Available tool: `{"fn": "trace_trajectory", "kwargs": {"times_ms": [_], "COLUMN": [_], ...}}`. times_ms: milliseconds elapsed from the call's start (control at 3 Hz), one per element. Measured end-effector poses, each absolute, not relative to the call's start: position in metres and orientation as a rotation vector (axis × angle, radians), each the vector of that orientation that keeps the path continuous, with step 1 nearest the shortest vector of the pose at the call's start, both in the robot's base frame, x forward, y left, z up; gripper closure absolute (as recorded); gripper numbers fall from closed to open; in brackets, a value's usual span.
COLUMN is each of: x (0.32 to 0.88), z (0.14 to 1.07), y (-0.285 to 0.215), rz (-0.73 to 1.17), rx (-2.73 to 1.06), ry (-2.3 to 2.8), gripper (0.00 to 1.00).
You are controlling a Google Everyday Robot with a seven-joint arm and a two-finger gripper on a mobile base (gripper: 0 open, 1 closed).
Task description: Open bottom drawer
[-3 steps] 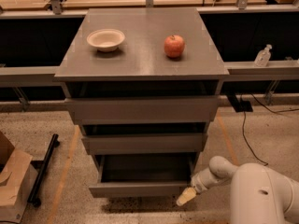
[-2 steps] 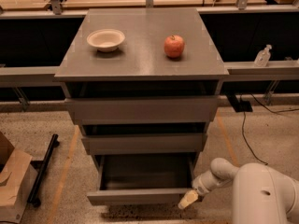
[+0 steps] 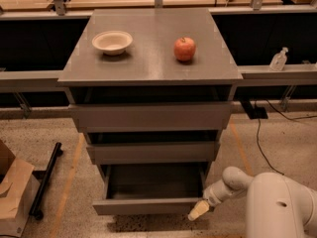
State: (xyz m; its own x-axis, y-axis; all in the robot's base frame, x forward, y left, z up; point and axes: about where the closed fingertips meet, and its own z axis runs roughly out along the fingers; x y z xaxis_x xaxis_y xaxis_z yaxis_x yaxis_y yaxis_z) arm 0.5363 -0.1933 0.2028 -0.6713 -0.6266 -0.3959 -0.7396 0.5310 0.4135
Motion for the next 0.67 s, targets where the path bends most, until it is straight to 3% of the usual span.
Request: {"fn": "trace_trajectory", "kwargs": {"times_ms": [667], "x": [0.5362], "z": [0.2031], "y": [-0.1933], "rz": [0.837], "rx": [-1.162], "ry": [2.570], "gripper": [0.00]}}
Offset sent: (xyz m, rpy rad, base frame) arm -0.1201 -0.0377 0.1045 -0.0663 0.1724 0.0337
